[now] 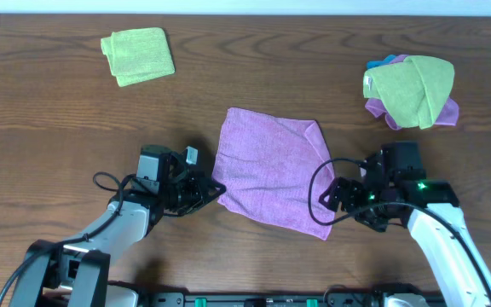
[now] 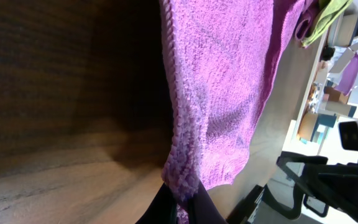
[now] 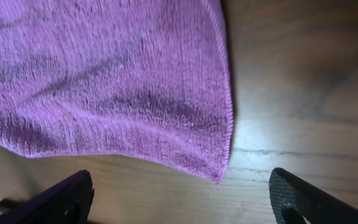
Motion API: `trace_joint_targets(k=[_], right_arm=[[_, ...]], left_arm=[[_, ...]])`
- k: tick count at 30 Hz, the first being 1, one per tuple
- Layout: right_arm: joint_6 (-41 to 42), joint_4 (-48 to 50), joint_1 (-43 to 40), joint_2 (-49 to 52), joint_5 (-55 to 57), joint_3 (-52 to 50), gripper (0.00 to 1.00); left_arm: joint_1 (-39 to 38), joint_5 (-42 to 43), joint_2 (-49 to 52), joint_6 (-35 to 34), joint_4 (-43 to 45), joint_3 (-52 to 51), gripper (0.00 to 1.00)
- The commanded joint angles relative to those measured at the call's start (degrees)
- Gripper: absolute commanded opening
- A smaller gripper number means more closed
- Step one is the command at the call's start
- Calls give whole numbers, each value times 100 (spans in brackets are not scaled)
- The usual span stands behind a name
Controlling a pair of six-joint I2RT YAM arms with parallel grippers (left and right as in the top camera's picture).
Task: Fold the cloth
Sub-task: 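Move both grippers to the near corners of the purple cloth, then grasp the near left and right corners of the purple cloth with both grippers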
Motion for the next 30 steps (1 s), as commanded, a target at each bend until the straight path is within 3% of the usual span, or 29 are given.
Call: trace_joint_targets(k=[1, 9, 22, 24, 25, 26, 27, 30], right_arm=[[-138, 31, -46, 35, -426, -284, 90], [0, 859, -46, 35, -881, -1327, 87], [426, 2367, -46, 37, -1067, -2280, 69], [376, 2577, -46, 37, -1056, -2339, 59], [304, 2651, -46, 37, -1049, -2339, 45], [291, 2745, -46, 37, -1043, -2339, 12], [295, 2837, -46, 37, -1047, -2339, 1], [293, 2997, -46, 33, -1104, -2286, 1]], left_arm=[[39, 63, -52, 210, -35, -33, 6], [39, 109, -50, 208, -50, -33, 6], [37, 284, -52, 293, -385, -33, 6], [37, 284, -52, 293, -385, -33, 6], [37, 284, -52, 295, -382, -33, 6], [37, 286, -52, 295, -382, -33, 6], [37, 286, -52, 295, -380, -33, 6], [39, 339, -59, 297, -376, -33, 6]])
